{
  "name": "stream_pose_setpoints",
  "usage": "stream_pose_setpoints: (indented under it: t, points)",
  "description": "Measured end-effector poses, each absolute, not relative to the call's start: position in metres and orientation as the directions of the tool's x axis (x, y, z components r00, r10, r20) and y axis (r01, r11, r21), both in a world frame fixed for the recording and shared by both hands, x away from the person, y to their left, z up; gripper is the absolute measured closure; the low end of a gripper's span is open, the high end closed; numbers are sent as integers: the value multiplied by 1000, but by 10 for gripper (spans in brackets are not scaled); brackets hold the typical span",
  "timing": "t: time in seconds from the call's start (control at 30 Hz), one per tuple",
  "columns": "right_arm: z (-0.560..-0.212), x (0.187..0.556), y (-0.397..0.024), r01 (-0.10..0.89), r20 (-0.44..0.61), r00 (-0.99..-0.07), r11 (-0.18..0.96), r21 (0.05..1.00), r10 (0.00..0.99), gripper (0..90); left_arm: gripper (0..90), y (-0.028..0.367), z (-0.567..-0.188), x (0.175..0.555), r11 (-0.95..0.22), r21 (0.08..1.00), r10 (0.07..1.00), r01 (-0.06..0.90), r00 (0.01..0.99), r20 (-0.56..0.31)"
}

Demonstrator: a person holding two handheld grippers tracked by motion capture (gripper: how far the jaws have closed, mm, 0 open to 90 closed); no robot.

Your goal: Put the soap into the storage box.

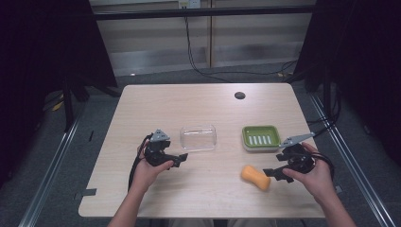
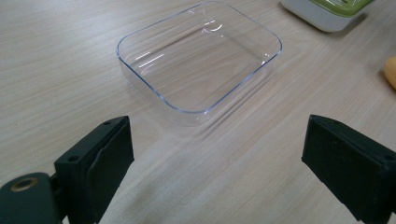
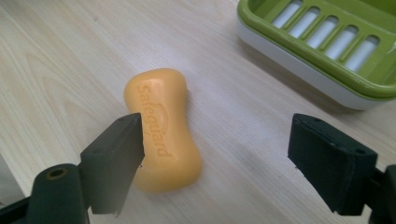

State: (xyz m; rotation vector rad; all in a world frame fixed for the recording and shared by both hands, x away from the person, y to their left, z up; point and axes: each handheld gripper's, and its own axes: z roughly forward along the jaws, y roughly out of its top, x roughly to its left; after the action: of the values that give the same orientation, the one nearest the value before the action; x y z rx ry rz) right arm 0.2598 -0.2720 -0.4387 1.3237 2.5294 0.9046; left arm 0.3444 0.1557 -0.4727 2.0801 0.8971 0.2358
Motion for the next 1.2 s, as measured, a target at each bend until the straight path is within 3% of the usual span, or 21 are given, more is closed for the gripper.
stream_pose_setpoints:
  t: [0.9, 1.2]
  points:
    - [-445, 272, -233, 714, 119, -669, 591, 375, 733, 241, 85, 159, -472, 345, -389, 765, 672, 513, 726, -145]
    - [-443, 276, -227, 710, 121, -678, 605, 359, 725, 269, 81, 161, -471, 345, -387, 766, 672, 513, 726, -146]
